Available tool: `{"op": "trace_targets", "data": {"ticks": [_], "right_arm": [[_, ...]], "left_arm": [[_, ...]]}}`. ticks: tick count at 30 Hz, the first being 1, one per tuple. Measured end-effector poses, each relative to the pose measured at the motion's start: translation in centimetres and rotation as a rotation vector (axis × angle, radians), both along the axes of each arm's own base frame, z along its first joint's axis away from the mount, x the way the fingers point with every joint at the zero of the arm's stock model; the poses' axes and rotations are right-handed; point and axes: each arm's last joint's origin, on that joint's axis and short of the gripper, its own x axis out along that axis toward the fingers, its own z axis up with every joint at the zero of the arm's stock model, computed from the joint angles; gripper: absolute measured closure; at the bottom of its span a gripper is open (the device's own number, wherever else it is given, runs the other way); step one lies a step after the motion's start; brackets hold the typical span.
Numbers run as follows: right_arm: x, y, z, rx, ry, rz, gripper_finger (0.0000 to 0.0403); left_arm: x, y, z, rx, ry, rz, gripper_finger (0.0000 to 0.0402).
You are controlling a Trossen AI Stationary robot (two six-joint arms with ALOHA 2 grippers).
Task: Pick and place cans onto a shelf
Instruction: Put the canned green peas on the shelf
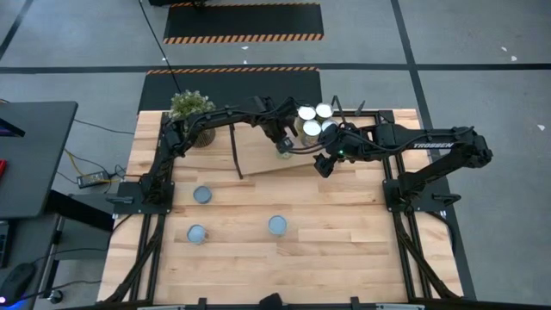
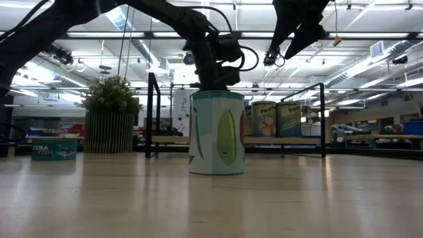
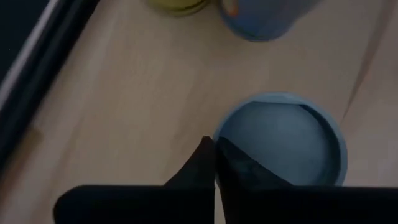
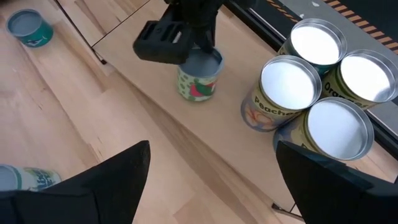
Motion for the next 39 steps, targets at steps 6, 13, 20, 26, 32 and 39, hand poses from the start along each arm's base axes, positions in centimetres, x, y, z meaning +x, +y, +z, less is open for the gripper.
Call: {"op": "trace_targets", "data": {"ticks": [6, 13, 20, 26, 32, 39], "right_arm": [[0.0, 0.0, 0.0, 0.003, -0.003, -0.005, 0.0047], [0.0, 0.0, 0.0, 0.009, -0.008, -0.014, 0.0047], [0.0, 0.0, 0.0, 0.009, -0.008, -0.015, 0.0047], [0.0, 0.0, 0.0, 0.009, -0.01, -0.015, 0.0047], [0.1, 0.0, 0.1, 0.008, -0.018, -0.016, 0.0047], [0.1, 0.0, 0.1, 0.005, -0.017, -0.016, 0.0047]], "left_arm": [[1.1, -0.8, 0.1, 0.184, 0.009, -0.405, 0.0393], [2.6, -2.7, 0.3, 0.41, 0.036, -0.848, 0.0391], [3.4, -4.2, 0.6, 0.534, 0.072, -0.982, 0.0381], [3.5, -4.3, 0.6, 0.546, 0.087, -0.949, 0.0309], [3.5, -4.3, 0.7, 0.548, 0.091, -0.903, 0.0235], [2.6, -4.5, 3.4, 0.521, 0.002, -0.749, 0.0215]]}}
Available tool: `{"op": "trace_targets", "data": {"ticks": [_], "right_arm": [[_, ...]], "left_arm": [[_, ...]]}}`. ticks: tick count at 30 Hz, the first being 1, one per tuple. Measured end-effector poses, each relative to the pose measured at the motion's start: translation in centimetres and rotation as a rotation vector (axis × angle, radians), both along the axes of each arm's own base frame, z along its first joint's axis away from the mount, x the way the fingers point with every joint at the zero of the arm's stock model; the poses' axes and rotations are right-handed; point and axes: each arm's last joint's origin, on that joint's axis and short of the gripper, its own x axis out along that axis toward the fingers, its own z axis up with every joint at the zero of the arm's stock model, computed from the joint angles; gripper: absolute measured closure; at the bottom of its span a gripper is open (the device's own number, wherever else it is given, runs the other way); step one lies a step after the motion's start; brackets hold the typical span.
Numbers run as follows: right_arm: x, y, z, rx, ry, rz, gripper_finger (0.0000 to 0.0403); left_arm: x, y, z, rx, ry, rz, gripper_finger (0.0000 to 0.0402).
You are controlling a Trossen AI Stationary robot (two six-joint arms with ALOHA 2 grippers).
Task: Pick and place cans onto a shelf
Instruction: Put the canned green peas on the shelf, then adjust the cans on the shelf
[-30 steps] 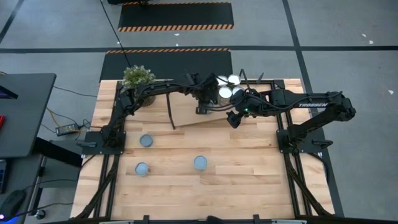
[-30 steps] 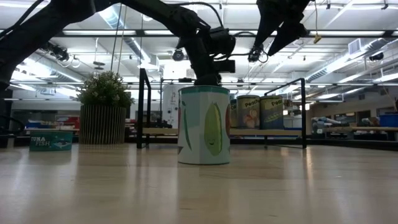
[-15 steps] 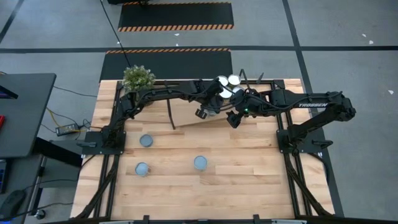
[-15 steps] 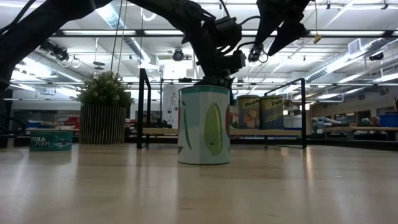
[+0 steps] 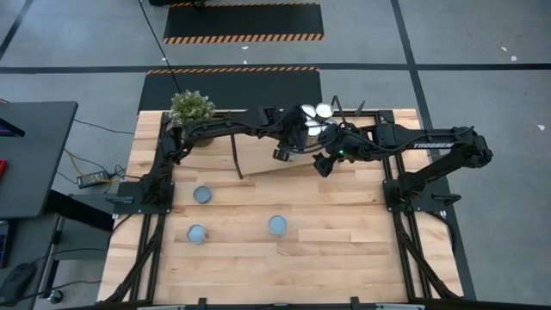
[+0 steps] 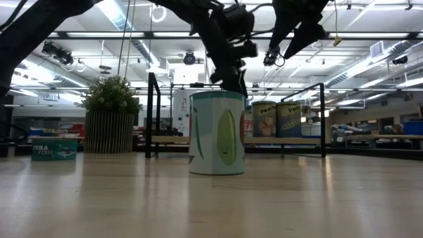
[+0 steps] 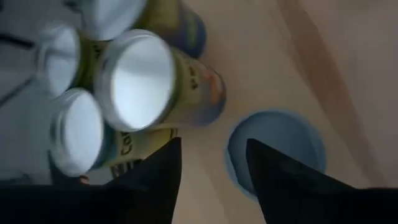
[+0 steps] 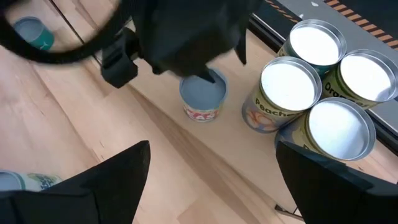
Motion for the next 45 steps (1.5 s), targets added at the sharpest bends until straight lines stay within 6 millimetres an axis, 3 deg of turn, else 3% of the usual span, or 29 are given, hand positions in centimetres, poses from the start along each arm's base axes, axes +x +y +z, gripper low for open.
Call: {"op": "trace_targets", "data": {"ticks": [6, 12, 18, 24, 28, 35, 41, 45], "right_arm": [[0.0, 0.0, 0.0, -0.001, 0.002, 0.002, 0.0047], [0.0, 0.2, 0.0, -0.001, 0.002, 0.009, 0.0047], [0.0, 0.2, 0.0, -0.005, 0.006, 0.014, 0.0047], [0.0, 0.2, 0.0, -0.005, 0.007, 0.015, 0.0047], [0.0, 0.2, 0.0, -0.004, 0.008, 0.015, 0.0047], [0.0, 0.3, 0.0, 0.004, 0.007, 0.016, 0.0047], [-0.6, 0.4, -0.2, 0.012, 0.058, 0.027, 0.0047], [-1.6, 0.5, 0.1, 0.051, 0.07, 0.039, 0.0047]], "left_arm": [[-1.7, 0.4, 1.5, -0.298, -0.047, 0.112, 0.0231], [-3.5, -0.2, 0.5, -0.469, 0.128, 0.231, 0.0236], [-2.7, -0.8, -1.8, -0.579, 0.18, 0.356, 0.0237], [-1.5, -0.3, -3.9, -0.606, 0.147, 0.473, 0.0237], [-1.1, 0.1, -4.1, -0.537, 0.106, 0.516, 0.0237], [-0.3, 0.3, -3.9, -0.528, 0.017, 0.497, 0.0237], [-0.7, 0.3, -4.0, -0.522, 0.062, 0.494, 0.0237], [-1.6, 1.5, -2.4, -0.513, 0.027, 0.491, 0.0237]]}}
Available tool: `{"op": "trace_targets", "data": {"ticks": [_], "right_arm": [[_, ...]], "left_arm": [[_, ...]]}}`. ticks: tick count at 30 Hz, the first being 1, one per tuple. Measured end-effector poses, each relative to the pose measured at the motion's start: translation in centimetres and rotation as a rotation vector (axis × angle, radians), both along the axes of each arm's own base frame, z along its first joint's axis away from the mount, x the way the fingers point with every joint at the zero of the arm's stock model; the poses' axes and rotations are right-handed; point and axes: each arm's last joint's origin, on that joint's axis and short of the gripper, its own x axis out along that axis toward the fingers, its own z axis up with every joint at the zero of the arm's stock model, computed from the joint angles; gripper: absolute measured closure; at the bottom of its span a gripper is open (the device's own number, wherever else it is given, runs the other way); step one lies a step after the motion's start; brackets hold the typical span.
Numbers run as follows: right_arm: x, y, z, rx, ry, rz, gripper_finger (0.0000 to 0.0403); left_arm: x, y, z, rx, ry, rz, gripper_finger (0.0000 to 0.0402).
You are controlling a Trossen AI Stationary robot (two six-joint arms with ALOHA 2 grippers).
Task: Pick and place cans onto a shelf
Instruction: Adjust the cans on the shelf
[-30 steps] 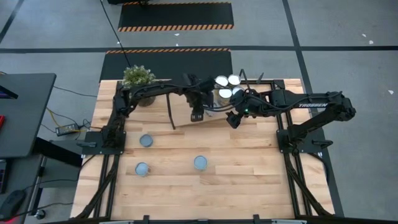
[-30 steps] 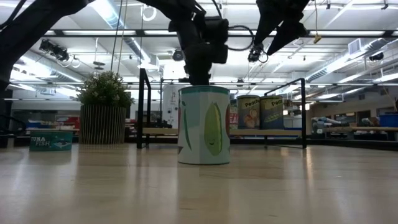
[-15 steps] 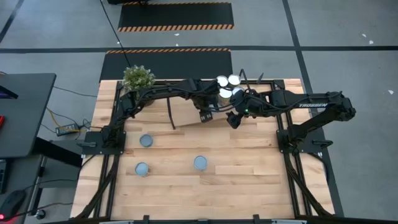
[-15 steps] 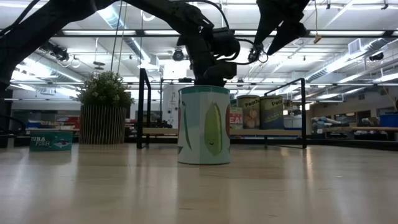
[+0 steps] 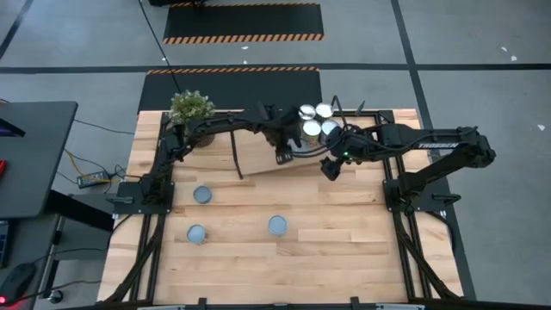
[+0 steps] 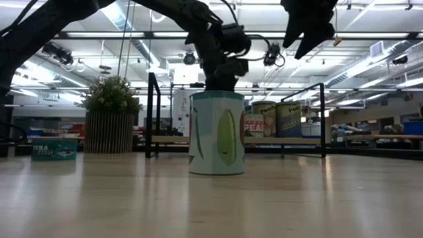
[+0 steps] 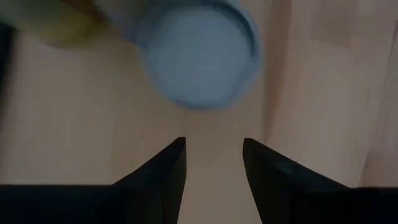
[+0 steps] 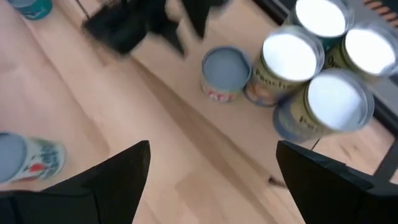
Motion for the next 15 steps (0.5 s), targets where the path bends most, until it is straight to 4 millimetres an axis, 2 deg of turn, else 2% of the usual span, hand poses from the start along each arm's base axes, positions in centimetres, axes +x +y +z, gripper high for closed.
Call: {"op": "trace_targets", "data": {"ticks": [2, 10, 15], "right_arm": [[-0.6, 0.1, 0.3, 0.025, -0.004, -0.004, 0.0047], [-2.0, 1.5, 1.3, 0.081, -0.073, -0.016, 0.0047], [-2.2, 2.7, 1.1, 0.074, -0.049, 0.037, 0.0047]], "left_arm": [[-0.3, 1.3, 0.9, 0.015, -0.054, 0.031, 0.0237], [-1.3, 7.1, 2.0, -0.036, -0.276, 0.261, 0.0237], [-1.5, 9.5, 2.9, 0.102, -0.384, 0.394, 0.0237]]}}
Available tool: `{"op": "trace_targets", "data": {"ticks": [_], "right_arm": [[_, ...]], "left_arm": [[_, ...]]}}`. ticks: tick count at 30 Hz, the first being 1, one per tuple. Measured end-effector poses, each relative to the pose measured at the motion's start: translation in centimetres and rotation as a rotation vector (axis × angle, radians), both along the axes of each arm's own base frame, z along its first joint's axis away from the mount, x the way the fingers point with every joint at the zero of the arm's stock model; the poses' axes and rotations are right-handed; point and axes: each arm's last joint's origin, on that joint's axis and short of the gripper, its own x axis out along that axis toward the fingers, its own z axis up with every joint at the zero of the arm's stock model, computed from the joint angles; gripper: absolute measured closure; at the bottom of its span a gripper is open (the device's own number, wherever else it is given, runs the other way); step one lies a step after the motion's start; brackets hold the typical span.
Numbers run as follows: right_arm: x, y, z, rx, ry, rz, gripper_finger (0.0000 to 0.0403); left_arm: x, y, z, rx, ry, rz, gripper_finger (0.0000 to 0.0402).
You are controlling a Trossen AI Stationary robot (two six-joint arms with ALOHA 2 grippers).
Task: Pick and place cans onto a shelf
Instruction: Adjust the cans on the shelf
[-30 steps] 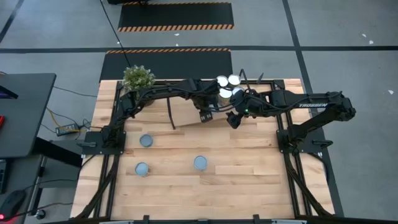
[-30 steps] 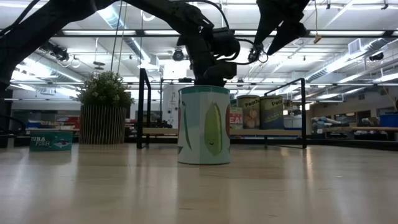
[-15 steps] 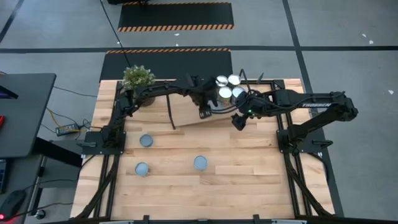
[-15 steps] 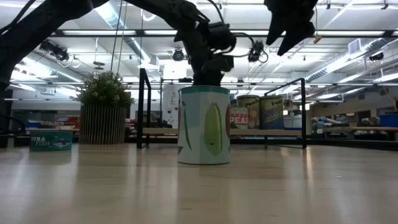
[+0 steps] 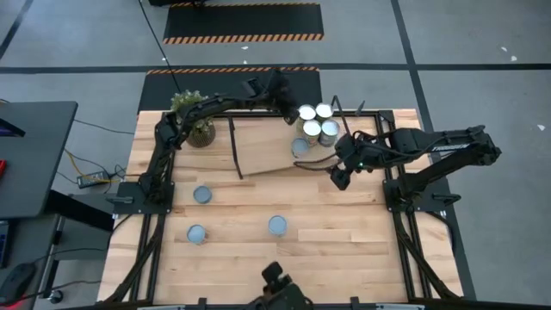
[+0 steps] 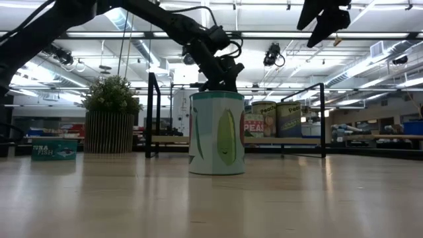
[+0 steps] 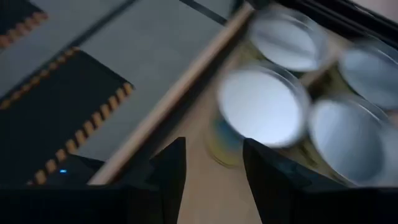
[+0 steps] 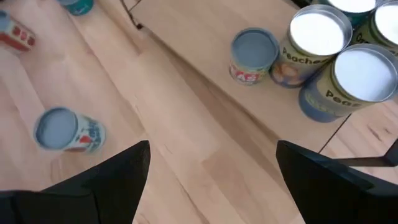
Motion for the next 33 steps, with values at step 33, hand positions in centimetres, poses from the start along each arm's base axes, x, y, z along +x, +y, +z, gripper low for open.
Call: {"op": "trace_targets", "data": {"ticks": [33], "right_arm": [[0.1, -2.5, 0.2, -0.13, -0.037, -0.212, 0.0047]], "left_arm": [[1.6, 4.1, -5.4, -0.084, -0.184, -0.129, 0.0299]]}}
